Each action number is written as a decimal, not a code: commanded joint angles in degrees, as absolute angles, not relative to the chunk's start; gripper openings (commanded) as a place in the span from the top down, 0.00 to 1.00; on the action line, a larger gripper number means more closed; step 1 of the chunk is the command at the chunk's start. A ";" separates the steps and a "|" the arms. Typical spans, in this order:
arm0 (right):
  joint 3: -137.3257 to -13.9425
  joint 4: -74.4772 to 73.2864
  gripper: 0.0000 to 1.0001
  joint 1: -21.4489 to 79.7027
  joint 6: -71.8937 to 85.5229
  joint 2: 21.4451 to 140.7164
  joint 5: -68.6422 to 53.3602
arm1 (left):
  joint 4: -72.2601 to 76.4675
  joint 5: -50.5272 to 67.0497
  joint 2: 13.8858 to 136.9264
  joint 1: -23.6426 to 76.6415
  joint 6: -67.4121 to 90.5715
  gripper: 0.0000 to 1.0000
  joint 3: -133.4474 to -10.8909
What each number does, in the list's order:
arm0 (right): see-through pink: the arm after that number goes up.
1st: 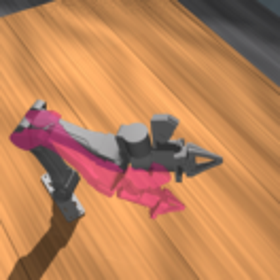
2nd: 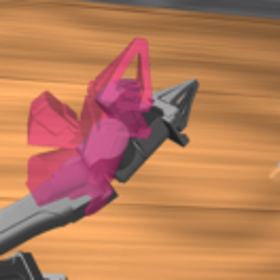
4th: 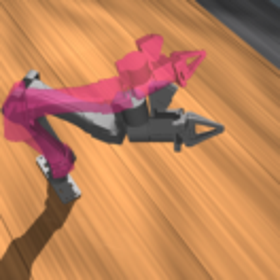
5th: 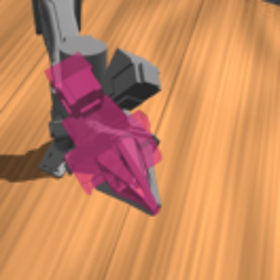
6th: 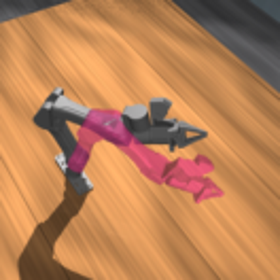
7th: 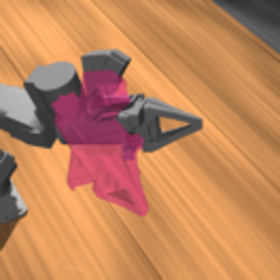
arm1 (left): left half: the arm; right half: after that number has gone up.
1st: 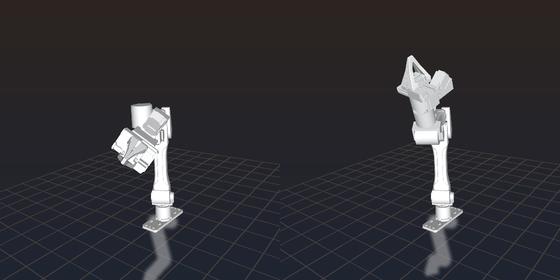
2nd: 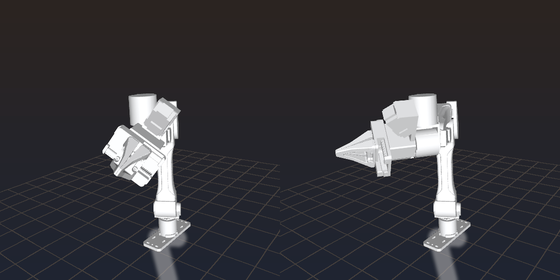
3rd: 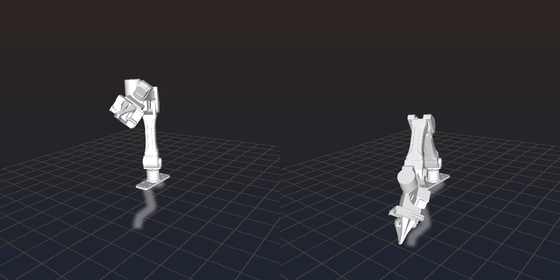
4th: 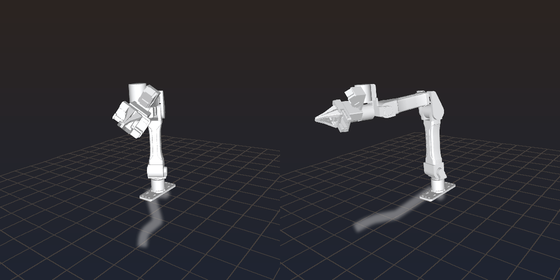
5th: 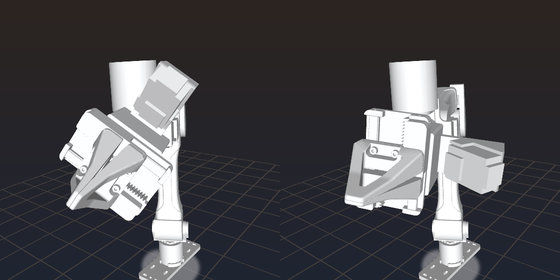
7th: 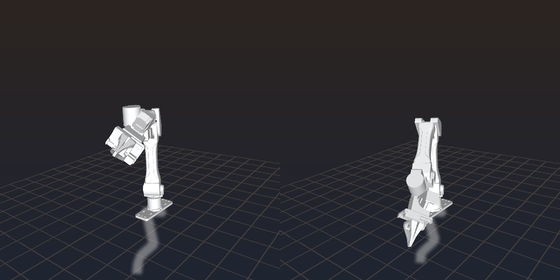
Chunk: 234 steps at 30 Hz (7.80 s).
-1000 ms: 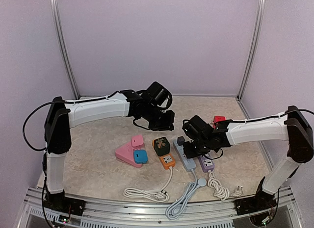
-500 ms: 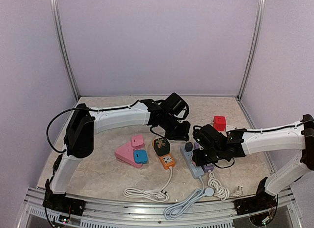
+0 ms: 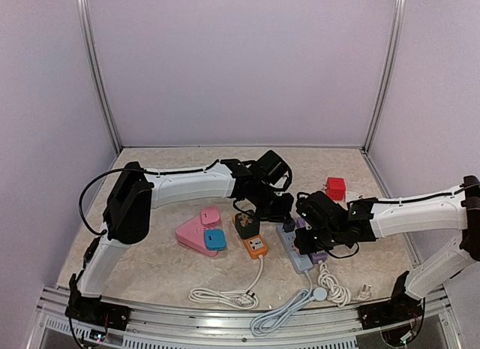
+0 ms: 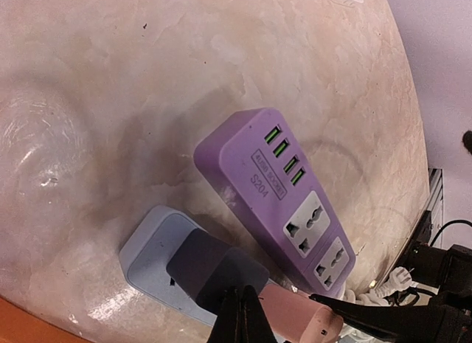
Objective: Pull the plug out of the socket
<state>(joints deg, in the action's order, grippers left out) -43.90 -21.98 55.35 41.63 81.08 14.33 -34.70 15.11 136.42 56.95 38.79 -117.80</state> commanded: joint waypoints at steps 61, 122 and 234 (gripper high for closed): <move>-48.14 -19.32 0.97 56.72 43.34 80.49 20.71 | -39.55 10.83 140.10 58.18 37.88 1.00 -107.45; -50.13 -23.71 0.98 53.37 42.80 78.09 16.86 | -39.43 10.20 140.10 58.34 37.79 1.00 -105.17; -40.90 -16.96 0.40 22.16 31.69 71.59 2.33 | -48.71 2.97 125.38 58.46 31.90 0.97 -113.60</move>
<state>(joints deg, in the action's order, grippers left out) -37.82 -11.07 16.47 32.42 70.91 -2.44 -49.30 3.99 127.96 58.59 31.46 -114.74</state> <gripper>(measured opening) 0.617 0.035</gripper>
